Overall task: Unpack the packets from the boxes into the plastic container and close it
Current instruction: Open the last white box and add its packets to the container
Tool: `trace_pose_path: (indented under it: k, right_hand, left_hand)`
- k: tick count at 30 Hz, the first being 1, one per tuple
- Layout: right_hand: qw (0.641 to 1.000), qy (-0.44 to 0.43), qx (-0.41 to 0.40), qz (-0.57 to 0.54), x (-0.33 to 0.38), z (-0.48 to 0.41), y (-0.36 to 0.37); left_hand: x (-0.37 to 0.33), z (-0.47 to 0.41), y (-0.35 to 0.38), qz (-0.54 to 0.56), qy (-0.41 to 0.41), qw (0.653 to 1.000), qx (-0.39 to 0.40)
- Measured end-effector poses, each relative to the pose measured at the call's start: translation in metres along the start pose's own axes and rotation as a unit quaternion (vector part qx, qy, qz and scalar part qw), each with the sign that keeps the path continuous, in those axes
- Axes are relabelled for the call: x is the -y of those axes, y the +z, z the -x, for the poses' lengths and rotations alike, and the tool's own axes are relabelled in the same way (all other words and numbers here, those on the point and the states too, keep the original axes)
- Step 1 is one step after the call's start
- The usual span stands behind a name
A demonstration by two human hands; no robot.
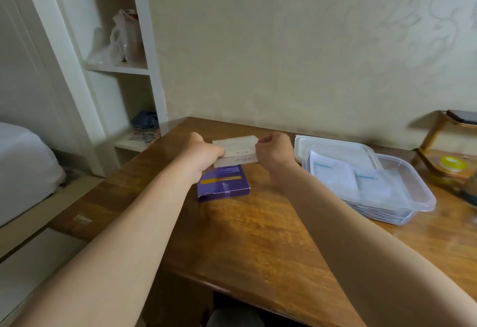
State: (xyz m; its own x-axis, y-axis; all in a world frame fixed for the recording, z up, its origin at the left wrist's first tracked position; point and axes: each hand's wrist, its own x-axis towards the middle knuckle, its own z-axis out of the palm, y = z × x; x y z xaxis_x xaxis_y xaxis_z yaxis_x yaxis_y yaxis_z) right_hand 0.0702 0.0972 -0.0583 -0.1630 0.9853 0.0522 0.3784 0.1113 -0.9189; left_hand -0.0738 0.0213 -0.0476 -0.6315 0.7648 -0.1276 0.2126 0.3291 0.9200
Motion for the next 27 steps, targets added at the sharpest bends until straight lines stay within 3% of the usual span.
trace_pose_path:
  k: [4, 9, 12, 18, 24, 27]
  right_hand:
    - [0.997, -0.012, -0.062, -0.039, -0.003, -0.013, -0.049]
    - [0.985, -0.010, -0.096, -0.141, -0.021, -0.018, -0.110]
    - [0.986, -0.039, -0.112, -0.117, -0.039, -0.023, -0.135]
    - [0.971, -0.141, -0.116, 0.155, -0.070, -0.041, -0.172]
    - [0.939, -0.251, -0.056, 0.229, -0.072, -0.046, -0.182]
    - [0.946, -0.247, -0.040, 0.205, -0.074, -0.054, -0.189]
  left_hand:
    - [-0.020, 0.004, 0.040, 0.265, -0.041, 0.962, 0.047]
    - [-0.049, 0.023, 0.106, 0.390, -0.065, 0.906, 0.153]
    - [-0.061, 0.032, 0.144, 0.375, -0.043, 0.897, 0.230]
    - [-0.075, 0.025, 0.198, 0.353, -0.009, 0.904, 0.242]
    - [-0.080, 0.012, 0.229, 0.305, 0.050, 0.919, 0.243]
    - [-0.082, 0.006, 0.233, 0.310, 0.063, 0.914, 0.253]
